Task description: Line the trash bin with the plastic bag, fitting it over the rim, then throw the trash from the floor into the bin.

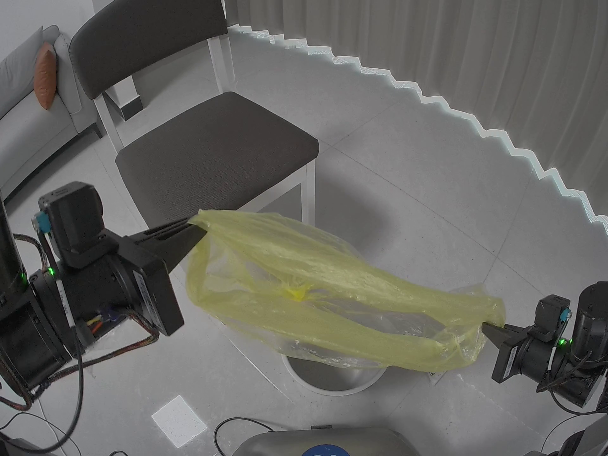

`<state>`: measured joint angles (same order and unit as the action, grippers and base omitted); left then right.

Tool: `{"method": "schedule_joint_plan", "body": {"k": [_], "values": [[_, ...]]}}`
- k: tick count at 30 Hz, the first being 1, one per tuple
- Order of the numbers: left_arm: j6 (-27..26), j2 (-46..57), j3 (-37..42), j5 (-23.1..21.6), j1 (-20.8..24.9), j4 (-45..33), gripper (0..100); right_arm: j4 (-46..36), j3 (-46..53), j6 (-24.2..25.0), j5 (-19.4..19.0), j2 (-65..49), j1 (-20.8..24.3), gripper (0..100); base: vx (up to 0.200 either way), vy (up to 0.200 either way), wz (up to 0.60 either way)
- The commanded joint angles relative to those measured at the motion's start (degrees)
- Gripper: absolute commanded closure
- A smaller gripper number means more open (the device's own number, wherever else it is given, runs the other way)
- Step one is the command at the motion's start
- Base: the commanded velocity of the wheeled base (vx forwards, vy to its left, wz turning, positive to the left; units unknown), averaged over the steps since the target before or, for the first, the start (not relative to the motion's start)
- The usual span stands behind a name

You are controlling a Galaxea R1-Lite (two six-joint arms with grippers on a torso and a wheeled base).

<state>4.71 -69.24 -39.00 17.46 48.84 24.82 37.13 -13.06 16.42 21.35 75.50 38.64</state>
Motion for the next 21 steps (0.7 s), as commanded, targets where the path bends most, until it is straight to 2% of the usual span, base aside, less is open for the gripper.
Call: {"method": "schedule_joint_plan", "body": {"k": [1,9,15,21], "values": [[2.8,-0.7,1.2,0.0,0.4,0.1,100,-0.3,1.2,0.0,-0.3,-1.2,-0.5,100,0.0,0.0,0.0],[8.8,-3.3,3.2,-1.5,0.8,0.6,100,-2.2,0.3,0.0,-2.5,-0.7,-0.9,100,0.0,0.0,0.0],[9.9,-5.7,3.1,-1.7,0.8,0.8,100,-2.3,0.2,0.0,-4.3,1.2,-1.3,100,0.0,0.0,0.0],[13.2,-8.6,3.3,-1.6,0.7,0.8,100,-2.3,-0.5,-0.2,-7.4,2.0,-1.8,100,0.0,0.0,0.0]]}}
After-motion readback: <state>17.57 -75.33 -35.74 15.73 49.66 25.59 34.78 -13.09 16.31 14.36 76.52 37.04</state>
